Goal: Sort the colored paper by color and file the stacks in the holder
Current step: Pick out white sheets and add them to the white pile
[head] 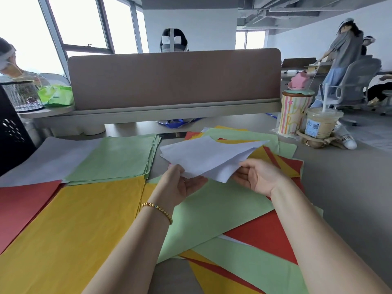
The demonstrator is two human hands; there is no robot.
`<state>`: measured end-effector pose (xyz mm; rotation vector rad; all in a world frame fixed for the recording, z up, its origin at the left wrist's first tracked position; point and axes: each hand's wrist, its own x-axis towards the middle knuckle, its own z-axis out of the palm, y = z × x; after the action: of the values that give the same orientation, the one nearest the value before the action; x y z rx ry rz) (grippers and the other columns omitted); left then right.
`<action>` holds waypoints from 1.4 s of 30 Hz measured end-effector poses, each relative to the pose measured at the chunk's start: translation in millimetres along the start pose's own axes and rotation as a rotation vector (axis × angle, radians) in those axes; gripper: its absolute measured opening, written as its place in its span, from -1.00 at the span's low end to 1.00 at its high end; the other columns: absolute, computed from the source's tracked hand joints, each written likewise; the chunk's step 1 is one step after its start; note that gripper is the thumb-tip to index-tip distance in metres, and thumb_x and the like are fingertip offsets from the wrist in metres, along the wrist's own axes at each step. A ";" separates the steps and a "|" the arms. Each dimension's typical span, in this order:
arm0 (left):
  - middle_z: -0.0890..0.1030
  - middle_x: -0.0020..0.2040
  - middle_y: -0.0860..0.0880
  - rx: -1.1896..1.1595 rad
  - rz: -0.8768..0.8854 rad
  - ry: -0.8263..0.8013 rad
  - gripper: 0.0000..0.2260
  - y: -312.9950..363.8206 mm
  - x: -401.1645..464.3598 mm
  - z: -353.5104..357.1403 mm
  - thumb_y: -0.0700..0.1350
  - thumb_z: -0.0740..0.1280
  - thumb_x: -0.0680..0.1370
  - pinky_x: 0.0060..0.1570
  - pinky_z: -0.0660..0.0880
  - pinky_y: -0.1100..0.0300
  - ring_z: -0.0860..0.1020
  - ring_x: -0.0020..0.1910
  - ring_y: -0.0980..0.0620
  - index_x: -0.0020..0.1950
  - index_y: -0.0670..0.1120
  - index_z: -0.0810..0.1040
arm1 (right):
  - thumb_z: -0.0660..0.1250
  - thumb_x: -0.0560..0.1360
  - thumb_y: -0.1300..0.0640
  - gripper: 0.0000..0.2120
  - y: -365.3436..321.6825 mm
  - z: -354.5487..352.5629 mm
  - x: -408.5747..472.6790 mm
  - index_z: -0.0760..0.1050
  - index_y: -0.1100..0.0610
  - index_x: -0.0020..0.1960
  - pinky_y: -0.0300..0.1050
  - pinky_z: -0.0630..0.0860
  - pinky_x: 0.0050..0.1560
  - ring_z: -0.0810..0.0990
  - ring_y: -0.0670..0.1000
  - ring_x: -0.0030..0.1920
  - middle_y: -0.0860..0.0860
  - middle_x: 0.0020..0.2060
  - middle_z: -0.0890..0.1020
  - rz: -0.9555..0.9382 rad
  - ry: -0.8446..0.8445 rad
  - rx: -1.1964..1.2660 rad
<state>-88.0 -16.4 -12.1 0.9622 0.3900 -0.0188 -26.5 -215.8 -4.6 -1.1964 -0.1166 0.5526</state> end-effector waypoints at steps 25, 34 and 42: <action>0.68 -0.08 -0.08 0.667 -0.049 -0.185 -0.68 20.1 -13.1 -31.7 0.15 0.25 0.55 -0.05 0.56 0.12 0.64 -0.17 0.00 0.05 -0.08 0.60 | 0.23 0.57 0.20 -0.67 -6.0 -25.3 -2.6 0.42 0.24 0.32 -0.21 0.50 -0.06 0.67 -0.04 -0.07 -0.01 -0.13 0.67 -0.006 0.286 -0.296; 0.66 -0.06 -0.13 0.640 0.049 -0.155 -0.77 10.3 -4.7 -27.4 -0.18 0.26 0.58 -0.07 0.60 0.08 0.65 -0.20 -0.04 0.21 -0.22 0.51 | 0.25 0.56 0.08 -0.69 -10.1 -10.2 -12.8 0.40 0.06 0.30 -0.23 0.38 0.14 0.52 -0.12 0.14 -0.06 0.18 0.49 -0.080 0.229 -0.304; 0.59 -0.09 -0.05 0.440 0.467 0.070 -0.63 15.2 -8.0 -6.3 -0.46 0.16 0.51 -0.24 0.55 0.15 0.58 -0.22 0.00 0.21 -0.09 0.43 | 0.27 0.55 0.16 -0.68 -0.3 -0.9 0.3 0.50 0.29 0.24 -0.05 0.53 -0.04 0.60 0.07 -0.17 0.13 -0.10 0.63 0.005 0.250 -0.331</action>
<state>-94.6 -3.9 -0.5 1.4743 0.2196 0.3678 -25.8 -216.5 -4.8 -1.5791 0.0089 0.3919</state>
